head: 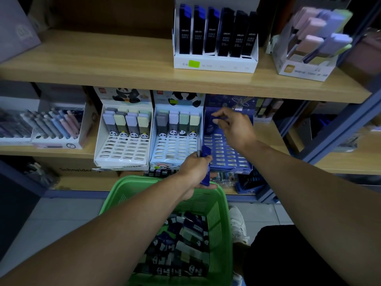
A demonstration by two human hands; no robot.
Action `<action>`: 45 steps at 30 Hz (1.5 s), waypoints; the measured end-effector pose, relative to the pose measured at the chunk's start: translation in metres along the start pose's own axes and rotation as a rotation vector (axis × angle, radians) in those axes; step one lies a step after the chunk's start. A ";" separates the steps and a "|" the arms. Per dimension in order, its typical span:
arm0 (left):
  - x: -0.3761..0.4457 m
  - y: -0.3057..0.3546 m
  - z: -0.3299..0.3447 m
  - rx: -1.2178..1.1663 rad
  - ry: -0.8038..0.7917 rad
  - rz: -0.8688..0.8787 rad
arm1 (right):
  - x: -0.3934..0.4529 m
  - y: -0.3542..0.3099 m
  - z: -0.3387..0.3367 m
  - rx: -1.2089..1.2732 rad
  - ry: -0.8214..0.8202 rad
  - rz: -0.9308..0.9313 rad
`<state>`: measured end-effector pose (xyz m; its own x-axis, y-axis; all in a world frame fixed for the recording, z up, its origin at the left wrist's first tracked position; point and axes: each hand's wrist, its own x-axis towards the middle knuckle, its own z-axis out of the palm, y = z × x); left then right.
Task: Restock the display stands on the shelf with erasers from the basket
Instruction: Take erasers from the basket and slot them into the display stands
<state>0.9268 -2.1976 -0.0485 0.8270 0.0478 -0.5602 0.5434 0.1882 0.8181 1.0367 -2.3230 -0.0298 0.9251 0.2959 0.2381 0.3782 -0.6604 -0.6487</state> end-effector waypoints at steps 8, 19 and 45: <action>0.002 -0.001 -0.002 -0.003 0.011 0.001 | 0.010 0.001 -0.001 0.015 0.074 0.009; 0.001 0.001 -0.007 0.026 -0.004 0.005 | 0.011 0.005 -0.004 -0.046 0.040 -0.070; -0.003 0.007 -0.019 -0.023 -0.064 0.133 | -0.015 -0.007 0.002 0.190 -0.240 0.175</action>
<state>0.9256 -2.1773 -0.0435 0.8992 0.0115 -0.4375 0.4259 0.2065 0.8809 1.0201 -2.3212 -0.0306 0.9323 0.3582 -0.0502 0.1808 -0.5818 -0.7930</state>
